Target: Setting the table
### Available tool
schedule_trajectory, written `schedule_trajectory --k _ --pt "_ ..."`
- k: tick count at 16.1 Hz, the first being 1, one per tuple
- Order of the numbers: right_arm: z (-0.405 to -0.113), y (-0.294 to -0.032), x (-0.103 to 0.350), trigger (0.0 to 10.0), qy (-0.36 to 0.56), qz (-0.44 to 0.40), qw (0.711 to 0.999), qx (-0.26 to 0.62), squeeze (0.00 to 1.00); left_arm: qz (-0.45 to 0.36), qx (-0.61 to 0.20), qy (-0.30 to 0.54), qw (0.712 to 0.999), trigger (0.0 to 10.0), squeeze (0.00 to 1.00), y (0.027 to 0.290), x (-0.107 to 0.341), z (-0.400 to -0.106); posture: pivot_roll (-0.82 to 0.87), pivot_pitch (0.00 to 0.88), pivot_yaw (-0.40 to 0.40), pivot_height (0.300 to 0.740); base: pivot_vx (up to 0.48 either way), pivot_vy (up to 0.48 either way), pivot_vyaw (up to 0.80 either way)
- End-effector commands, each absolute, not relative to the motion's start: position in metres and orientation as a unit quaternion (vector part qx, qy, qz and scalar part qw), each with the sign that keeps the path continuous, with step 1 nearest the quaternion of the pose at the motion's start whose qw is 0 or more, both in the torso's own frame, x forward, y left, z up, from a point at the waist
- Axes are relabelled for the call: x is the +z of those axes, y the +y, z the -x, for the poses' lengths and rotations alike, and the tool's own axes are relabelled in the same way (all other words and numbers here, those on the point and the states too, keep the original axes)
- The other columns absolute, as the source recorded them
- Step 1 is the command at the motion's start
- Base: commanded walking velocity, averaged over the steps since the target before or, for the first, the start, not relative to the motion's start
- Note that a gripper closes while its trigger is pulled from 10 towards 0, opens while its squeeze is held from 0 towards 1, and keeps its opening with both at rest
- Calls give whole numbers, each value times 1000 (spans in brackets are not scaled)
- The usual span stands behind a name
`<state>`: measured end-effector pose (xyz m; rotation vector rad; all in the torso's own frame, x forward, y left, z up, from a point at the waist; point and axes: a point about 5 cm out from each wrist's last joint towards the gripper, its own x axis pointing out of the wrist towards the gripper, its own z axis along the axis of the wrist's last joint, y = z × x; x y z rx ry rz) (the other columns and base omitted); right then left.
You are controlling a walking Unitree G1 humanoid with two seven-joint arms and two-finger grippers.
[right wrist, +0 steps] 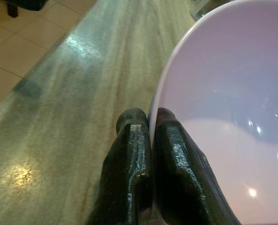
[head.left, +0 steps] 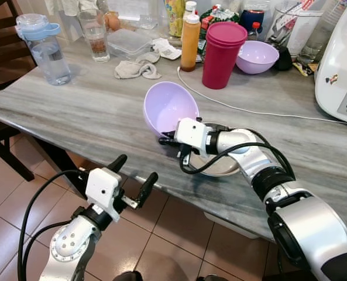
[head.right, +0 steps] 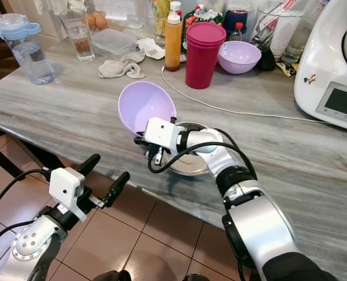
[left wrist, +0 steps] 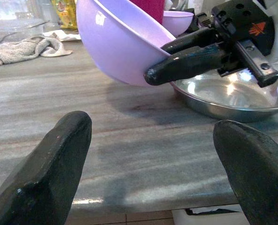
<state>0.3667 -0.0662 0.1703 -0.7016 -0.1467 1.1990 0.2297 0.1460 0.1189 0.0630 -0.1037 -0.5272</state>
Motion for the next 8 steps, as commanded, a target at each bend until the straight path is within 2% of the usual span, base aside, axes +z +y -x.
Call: schedule_trajectory --k 1,7,8 --pt "-365 -70 170 10000 -71 314 763 561 0 -36 -258 -50 964 10000 0 147 119 -229 -15 149 -21 740 0 0 0" --pt "-375 -73 181 10000 -58 325 782 529 0 -37 -265 -48 962 10000 0 144 119 -234 -24 144 -11 740 0 0 0" --pt "-376 -71 183 10000 -56 324 780 533 357 -38 -266 -47 962 10000 0 144 119 -235 -23 143 -12 740 0 0 0"
